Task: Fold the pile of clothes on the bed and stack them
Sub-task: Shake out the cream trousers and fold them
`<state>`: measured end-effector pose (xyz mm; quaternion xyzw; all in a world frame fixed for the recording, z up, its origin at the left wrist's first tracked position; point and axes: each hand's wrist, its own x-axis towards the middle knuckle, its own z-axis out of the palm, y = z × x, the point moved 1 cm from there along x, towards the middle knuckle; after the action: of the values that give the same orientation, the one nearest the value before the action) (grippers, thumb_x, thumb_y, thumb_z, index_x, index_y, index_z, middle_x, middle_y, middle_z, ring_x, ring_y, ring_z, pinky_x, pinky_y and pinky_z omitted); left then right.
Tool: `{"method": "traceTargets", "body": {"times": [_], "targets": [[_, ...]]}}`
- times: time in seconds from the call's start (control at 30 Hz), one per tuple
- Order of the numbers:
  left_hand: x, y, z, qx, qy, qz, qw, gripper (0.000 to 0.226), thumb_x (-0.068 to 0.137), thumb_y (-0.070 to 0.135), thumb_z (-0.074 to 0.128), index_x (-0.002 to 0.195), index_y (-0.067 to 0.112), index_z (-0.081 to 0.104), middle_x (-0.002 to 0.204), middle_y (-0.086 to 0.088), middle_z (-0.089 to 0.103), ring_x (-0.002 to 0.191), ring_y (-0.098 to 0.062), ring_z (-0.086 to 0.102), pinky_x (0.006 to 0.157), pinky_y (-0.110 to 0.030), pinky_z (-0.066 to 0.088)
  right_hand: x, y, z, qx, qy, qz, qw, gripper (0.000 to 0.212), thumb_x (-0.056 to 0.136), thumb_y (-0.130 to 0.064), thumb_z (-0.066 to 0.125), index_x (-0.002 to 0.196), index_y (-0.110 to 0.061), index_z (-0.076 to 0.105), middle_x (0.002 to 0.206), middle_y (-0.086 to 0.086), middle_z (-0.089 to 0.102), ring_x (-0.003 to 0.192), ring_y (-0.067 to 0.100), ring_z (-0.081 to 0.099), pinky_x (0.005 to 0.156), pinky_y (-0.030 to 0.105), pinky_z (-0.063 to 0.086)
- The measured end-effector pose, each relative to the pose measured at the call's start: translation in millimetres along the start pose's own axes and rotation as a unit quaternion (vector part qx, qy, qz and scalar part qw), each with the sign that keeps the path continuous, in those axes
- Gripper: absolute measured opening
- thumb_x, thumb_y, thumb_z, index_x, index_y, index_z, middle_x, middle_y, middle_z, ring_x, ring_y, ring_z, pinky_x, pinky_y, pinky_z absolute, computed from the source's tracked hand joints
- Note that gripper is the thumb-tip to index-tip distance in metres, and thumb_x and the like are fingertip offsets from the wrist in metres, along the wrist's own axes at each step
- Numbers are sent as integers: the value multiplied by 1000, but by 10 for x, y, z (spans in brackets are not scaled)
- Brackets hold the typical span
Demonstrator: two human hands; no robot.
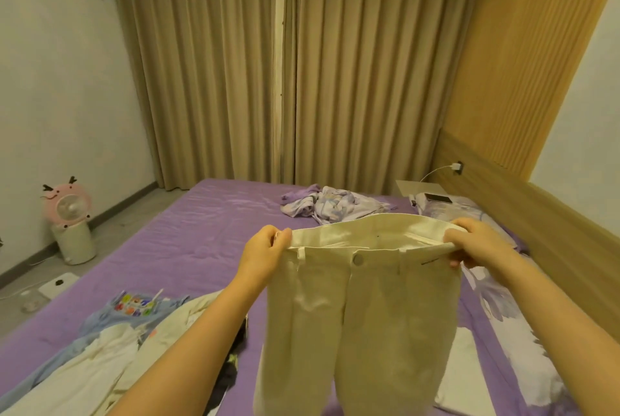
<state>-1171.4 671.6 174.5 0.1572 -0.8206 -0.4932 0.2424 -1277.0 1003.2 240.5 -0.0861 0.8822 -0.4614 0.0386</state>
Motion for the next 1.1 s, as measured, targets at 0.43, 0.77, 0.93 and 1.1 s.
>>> {"method": "traceTargets", "body": {"times": [0.43,0.77,0.93,1.1], "targets": [[47,27,45,46,-32,-8,998,24,88,8,52,71,16,37,65,-1,38,58,-15,31,54,-30,28,91,326,-181,76,16,-77,994,17,95,-19,53,79,-12,55,77,3,50,75,17,43,70,32,35],[187,597,-99,-243,-202,-95,944,33,91,35,50,109,10,64,106,-12,64,90,-25,61,77,-35,49,23,35,-43,125,60,-154,978,53,84,-67,47,96,-16,52,93,1,55,86,15,51,75,31,42],[326,613,-399,-275,-282,-104,913,49,82,7,39,126,-13,50,122,-34,56,96,-34,57,83,-40,49,-80,-14,-157,91,-67,-213,970,67,65,-56,76,124,-54,44,127,-28,43,114,-9,43,86,15,43],[397,599,-655,-247,-274,-60,928,11,82,5,62,83,0,72,94,-17,69,82,-22,68,71,-32,57,-142,-35,-204,84,-100,-245,961,31,67,-33,78,95,-24,68,92,-24,64,84,-7,60,68,9,48]]}}
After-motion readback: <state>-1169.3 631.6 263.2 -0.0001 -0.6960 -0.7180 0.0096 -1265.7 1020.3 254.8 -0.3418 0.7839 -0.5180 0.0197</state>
